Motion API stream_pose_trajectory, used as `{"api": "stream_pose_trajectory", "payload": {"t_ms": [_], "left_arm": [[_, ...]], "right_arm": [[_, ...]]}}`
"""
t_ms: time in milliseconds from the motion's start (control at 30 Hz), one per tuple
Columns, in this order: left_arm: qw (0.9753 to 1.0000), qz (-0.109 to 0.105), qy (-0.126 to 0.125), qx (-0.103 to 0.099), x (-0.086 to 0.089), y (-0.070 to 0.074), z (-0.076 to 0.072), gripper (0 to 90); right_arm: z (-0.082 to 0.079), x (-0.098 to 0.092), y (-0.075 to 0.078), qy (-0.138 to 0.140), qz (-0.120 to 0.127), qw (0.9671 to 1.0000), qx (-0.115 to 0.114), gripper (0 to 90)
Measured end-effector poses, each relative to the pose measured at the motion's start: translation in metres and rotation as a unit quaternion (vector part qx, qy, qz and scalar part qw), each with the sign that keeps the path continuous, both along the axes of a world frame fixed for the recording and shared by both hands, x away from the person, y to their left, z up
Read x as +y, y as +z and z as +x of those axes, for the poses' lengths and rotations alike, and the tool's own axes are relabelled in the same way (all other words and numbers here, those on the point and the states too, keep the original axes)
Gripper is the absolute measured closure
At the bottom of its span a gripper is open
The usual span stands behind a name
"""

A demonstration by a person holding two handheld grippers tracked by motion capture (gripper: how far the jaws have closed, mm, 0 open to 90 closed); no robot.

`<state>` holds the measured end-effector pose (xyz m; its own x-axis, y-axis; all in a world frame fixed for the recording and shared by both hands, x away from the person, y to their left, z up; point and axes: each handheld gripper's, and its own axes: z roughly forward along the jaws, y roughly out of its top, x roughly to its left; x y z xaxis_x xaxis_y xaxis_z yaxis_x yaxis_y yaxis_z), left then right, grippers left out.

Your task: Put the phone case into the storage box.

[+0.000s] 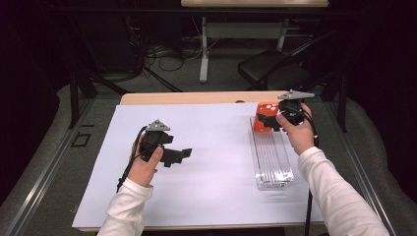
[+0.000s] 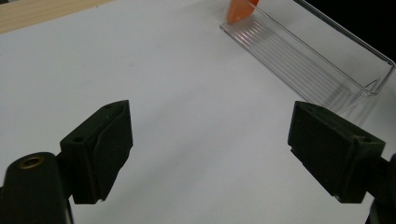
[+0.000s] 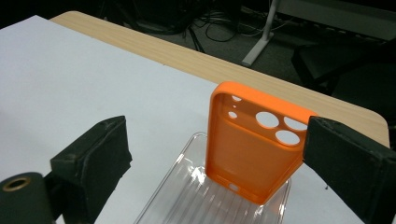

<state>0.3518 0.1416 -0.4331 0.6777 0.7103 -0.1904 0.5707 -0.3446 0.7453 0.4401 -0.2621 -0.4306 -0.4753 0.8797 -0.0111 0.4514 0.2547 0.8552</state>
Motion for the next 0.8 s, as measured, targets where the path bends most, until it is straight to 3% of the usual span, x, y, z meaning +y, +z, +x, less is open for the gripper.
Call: {"api": "stream_pose_trajectory", "payload": {"t_ms": [167,800], "left_arm": [[1.0000,-0.004,0.000,-0.004,0.000,0.002,0.000,14.3],[1.0000,-0.002,-0.004,-0.003,-0.003,0.003,-0.003,14.3]], "right_arm": [[-0.004,0.001,0.001,0.011,0.008,0.9999,0.007,9.1],[-0.031,0.017,0.005,0.067,0.007,0.9977,-0.005,11.3]]}}
